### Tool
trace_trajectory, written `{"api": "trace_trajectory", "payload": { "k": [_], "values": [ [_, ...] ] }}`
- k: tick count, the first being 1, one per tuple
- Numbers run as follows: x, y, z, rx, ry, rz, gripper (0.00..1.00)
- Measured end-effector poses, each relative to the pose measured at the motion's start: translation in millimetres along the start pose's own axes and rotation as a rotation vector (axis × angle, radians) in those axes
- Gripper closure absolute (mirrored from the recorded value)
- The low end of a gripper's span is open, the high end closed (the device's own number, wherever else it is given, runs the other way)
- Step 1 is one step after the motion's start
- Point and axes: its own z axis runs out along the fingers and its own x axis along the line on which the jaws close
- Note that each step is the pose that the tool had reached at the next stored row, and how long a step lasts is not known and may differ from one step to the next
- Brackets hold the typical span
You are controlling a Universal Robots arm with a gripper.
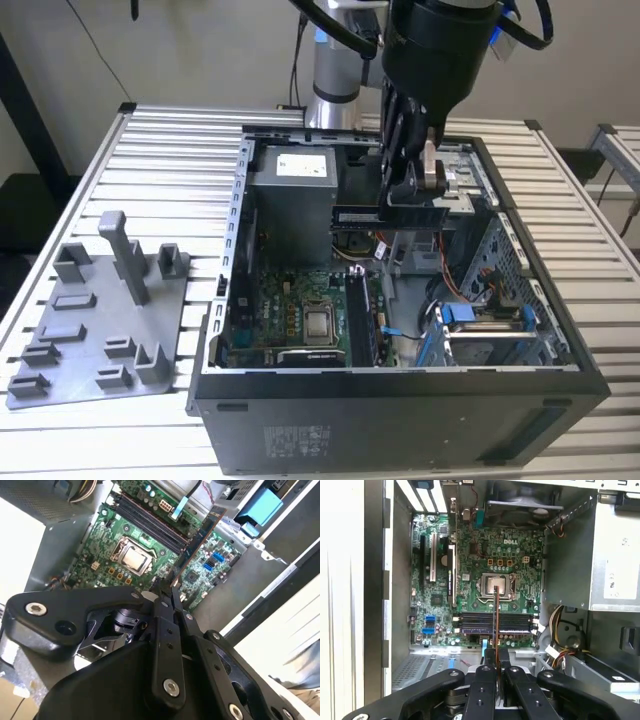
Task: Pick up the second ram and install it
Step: 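Pick up the second ram and move it above second insertion slot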
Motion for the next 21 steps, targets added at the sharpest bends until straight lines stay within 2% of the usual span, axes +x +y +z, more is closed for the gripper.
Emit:
{"api": "trace_trajectory", "payload": {
  "k": [7,9,14,21],
  "values": [
    [-0.3,-0.1,0.0,0.0,0.0001,0.0,0.86],
    [-2.9,-0.1,0.2,0.0001,0.0,0.0,0.86],
    [-15.9,-0.3,1.4,0.0,-0.0015,0.0,0.86],
    [-35.8,-0.9,3.4,0.0001,-0.0064,0.0,0.86]
  ]
}}
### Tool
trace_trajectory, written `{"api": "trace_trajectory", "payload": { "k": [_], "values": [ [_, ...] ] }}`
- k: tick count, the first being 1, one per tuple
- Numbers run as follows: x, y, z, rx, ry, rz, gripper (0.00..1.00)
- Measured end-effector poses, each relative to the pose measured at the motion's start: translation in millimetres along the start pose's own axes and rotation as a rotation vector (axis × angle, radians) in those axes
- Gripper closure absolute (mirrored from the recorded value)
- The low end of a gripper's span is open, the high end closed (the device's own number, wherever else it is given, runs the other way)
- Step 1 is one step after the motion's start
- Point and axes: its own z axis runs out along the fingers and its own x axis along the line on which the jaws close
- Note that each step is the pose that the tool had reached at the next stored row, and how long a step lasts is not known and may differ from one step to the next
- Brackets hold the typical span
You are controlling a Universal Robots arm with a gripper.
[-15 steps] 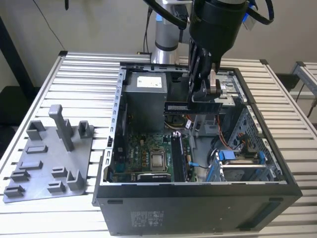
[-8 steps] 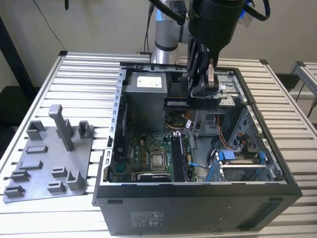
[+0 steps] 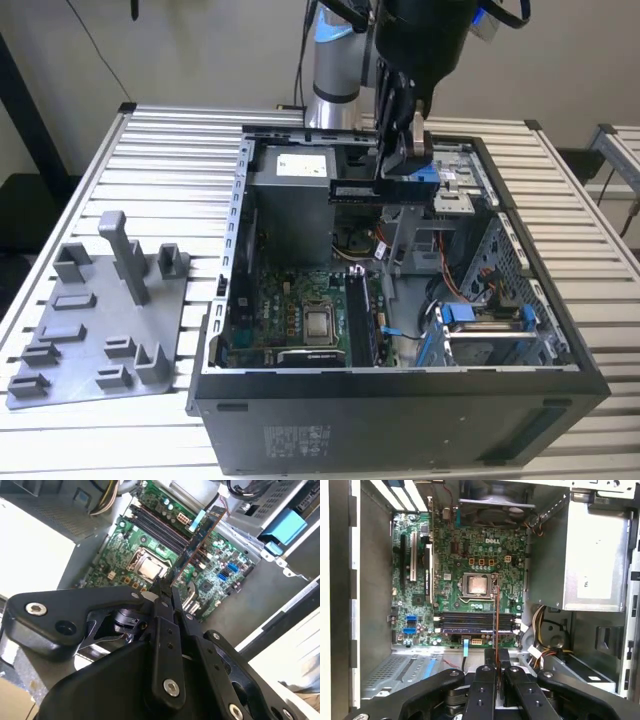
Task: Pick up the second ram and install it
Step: 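Pick up the second ram and move it above second insertion slot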
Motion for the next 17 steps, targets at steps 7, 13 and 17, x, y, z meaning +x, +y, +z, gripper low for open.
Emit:
{"api": "trace_trajectory", "payload": {
  "k": [7,13,17],
  "values": [
    [-18.9,-0.6,2.2,0.0001,-0.0084,0.0,0.86],
    [-28.0,-1.8,3.4,0.0003,-0.0239,-0.001,0.86],
    [-28.7,-3.2,4.2,0.0014,-0.0301,0.009,0.86]
  ]
}}
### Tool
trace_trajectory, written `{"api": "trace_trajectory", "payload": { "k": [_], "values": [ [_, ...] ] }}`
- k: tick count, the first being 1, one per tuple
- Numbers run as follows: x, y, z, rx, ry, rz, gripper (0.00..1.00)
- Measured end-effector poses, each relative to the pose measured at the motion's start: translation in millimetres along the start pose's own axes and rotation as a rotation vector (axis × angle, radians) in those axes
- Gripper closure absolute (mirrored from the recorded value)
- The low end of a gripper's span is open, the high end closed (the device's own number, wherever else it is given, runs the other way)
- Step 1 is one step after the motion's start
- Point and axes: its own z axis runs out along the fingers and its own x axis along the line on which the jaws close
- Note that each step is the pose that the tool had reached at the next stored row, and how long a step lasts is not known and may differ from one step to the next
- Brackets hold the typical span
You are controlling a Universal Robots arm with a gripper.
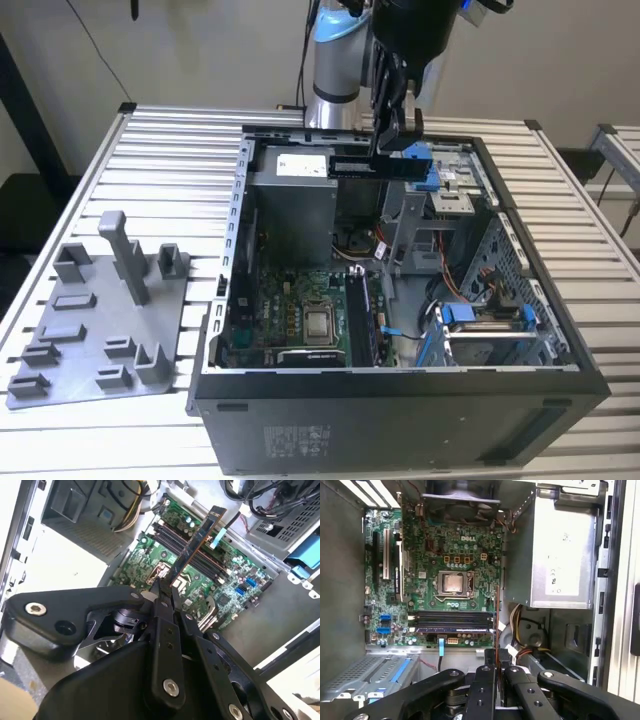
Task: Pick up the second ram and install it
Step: 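Pick up the second ram and move it above second insertion slot, then insert the second ram into the second slot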
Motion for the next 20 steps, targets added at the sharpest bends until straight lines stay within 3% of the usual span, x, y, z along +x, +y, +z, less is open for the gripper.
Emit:
{"api": "trace_trajectory", "payload": {
  "k": [3,17,20],
  "values": [
    [-0.1,-0.3,0.2,0.0028,-0.0006,0.026,0.86],
    [-0.1,-0.4,0.2,0.0034,-0.0008,0.03,0.86],
    [-0.2,-0.3,0.2,0.0054,-0.0013,0.048,0.86]
  ]
}}
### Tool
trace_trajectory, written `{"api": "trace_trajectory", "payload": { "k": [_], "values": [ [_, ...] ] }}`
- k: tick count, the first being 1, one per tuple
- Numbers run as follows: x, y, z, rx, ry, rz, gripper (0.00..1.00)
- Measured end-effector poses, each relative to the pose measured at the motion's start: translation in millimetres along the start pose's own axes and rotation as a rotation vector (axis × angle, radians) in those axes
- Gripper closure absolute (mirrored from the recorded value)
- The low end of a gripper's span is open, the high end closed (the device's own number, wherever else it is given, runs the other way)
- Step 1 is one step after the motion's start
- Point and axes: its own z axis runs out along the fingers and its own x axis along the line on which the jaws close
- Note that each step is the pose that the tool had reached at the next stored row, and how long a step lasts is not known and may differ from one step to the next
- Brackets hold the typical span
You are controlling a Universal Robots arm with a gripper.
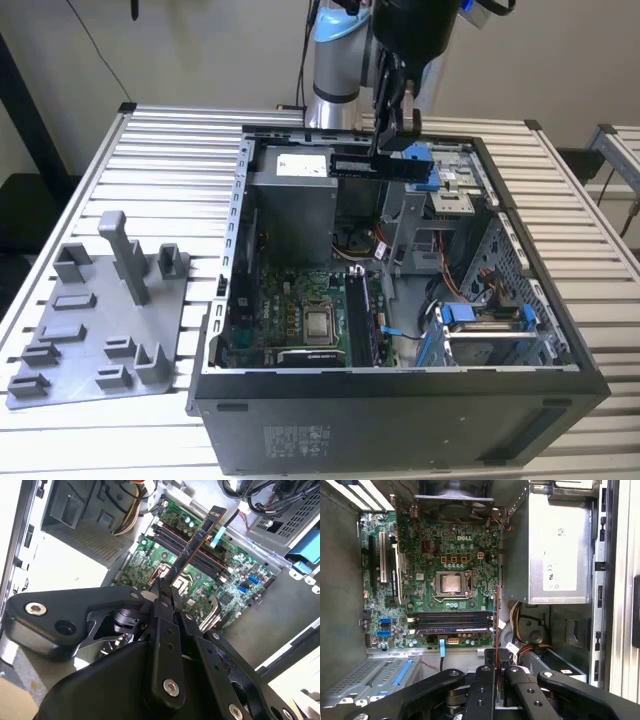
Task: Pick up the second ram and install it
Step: 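Insert the second ram into the second slot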
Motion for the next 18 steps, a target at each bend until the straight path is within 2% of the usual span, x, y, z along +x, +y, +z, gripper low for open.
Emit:
{"api": "trace_trajectory", "payload": {
  "k": [10,18],
  "values": [
    [0.0,-0.1,0.1,0.0113,-0.0029,0.102,0.86],
    [0.0,-0.1,0.1,0.018,-0.0045,0.161,0.86]
  ]
}}
